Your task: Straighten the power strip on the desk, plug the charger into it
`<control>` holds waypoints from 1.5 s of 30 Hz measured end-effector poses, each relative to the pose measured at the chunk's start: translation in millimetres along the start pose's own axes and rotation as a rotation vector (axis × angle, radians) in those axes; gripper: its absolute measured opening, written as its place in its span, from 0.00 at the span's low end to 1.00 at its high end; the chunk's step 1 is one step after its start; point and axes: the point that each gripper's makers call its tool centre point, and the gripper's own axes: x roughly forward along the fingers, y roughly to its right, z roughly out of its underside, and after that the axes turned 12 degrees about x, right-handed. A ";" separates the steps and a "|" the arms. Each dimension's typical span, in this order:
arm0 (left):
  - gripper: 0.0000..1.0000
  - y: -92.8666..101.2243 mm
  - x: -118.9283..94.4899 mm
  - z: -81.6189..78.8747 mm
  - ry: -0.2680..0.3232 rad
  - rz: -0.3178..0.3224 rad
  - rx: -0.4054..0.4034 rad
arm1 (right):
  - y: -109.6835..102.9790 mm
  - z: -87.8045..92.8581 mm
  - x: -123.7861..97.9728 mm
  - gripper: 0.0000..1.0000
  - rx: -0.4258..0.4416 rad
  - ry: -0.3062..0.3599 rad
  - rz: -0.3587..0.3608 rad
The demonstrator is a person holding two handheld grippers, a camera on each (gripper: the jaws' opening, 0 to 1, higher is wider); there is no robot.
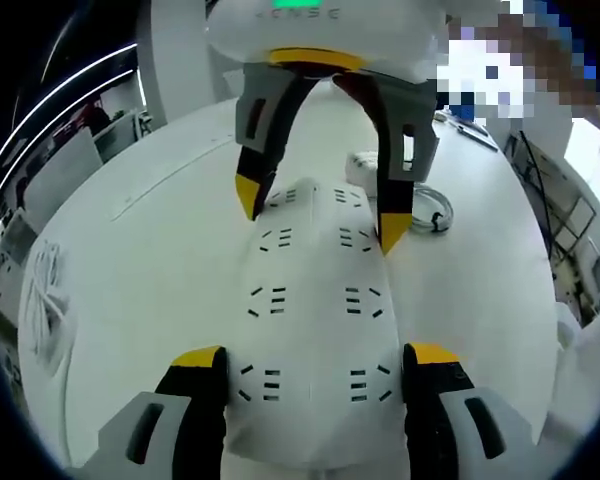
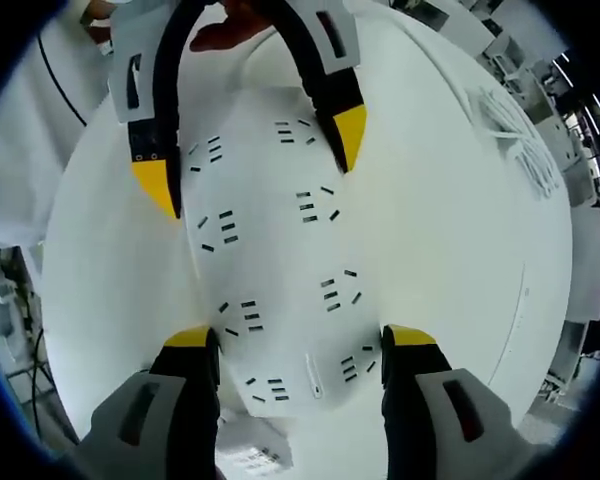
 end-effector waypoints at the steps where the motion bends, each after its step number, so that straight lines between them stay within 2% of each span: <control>1: 0.72 0.1 -0.1 0.2 0.001 0.000 0.001 | -0.5 -0.2 -0.1 0.65 -0.001 0.000 -0.001; 5: 0.72 -0.1 -0.2 0.3 0.003 0.003 0.005 | -2.3 -1.0 -0.6 0.65 -0.010 0.016 -0.008; 10: 0.72 -1.6 -0.2 0.7 -0.002 0.007 0.009 | -5.0 -2.9 -8.4 0.64 -0.071 0.071 -0.031; 11: 0.72 -1.5 -0.2 0.7 -0.002 0.007 0.010 | -3.9 -1.7 -8.7 0.66 -0.092 0.065 -0.023; 14: 0.72 -2.5 -0.2 0.8 -0.001 0.007 0.009 | -6.4 9.1 -6.4 0.70 -0.198 -0.013 -0.014; 19: 0.72 -3.2 -0.3 0.7 0.000 0.006 0.008 | -9.7 -0.3 -1.6 0.67 -0.247 -0.008 -0.047; 21: 0.72 -3.1 -0.2 0.6 0.000 0.005 0.007 | -10.0 -0.8 1.3 0.65 -0.278 -0.029 -0.057; 37: 0.72 0.7 -0.2 -0.1 0.001 0.010 0.015 | -15.4 -3.2 0.9 0.63 -0.257 -0.024 -0.071; 45: 0.72 1.5 -0.1 0.0 0.000 0.013 0.019 | -11.1 -2.5 1.7 0.63 -0.257 -0.030 -0.071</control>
